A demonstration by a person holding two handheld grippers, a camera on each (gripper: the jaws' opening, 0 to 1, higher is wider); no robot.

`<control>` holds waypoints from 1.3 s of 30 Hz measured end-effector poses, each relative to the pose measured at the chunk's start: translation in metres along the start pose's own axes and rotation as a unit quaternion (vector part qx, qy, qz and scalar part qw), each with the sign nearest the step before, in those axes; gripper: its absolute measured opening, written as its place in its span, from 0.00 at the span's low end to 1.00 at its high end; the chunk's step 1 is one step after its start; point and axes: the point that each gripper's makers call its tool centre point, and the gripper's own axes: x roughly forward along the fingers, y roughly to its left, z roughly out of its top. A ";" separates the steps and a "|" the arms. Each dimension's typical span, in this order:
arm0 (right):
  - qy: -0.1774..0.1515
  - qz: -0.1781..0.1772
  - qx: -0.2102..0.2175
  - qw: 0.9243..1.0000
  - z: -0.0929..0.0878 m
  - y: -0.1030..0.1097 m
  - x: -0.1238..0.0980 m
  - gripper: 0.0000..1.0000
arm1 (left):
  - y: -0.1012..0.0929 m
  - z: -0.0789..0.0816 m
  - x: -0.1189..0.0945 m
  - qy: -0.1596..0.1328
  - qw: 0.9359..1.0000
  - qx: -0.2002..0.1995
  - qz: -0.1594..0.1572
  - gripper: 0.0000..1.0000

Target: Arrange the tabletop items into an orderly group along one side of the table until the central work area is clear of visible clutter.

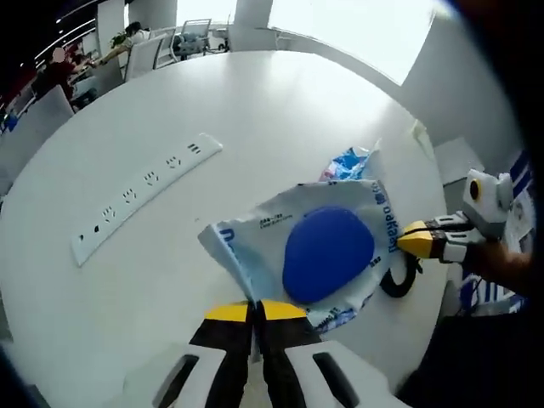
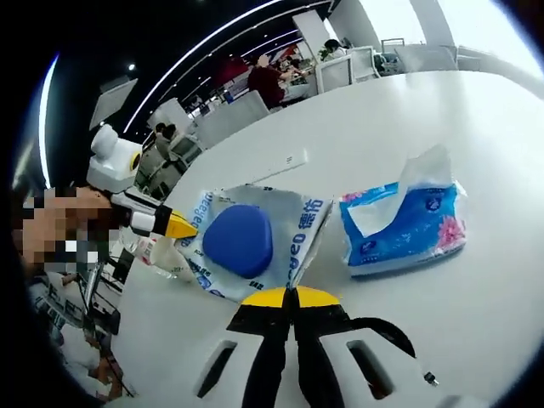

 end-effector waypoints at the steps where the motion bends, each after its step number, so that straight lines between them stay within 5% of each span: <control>1: 0.000 0.000 -0.006 1.000 0.002 0.000 0.000 0.00 | 0.000 -0.001 0.000 0.000 1.000 -0.004 0.001 0.00; 11: 0.007 0.003 -0.037 0.999 0.020 -0.016 0.012 0.00 | -0.011 -0.012 -0.003 0.014 0.998 -0.062 0.001 0.00; 21: 0.031 0.010 -0.062 0.998 0.010 -0.014 0.027 0.00 | -0.017 -0.037 0.006 0.042 0.994 -0.095 0.029 0.00; 31: 0.043 0.007 -0.080 0.996 0.007 -0.017 0.038 0.00 | -0.014 -0.050 0.022 0.046 0.992 -0.103 0.049 0.01; 34: 0.044 0.004 -0.085 0.995 0.006 -0.020 0.042 0.00 | -0.006 -0.044 0.027 0.021 0.995 -0.069 0.063 0.01; 39: 0.040 -0.007 -0.087 0.995 0.009 -0.025 0.043 0.00 | -0.011 -0.043 0.028 0.033 0.995 -0.076 0.060 0.02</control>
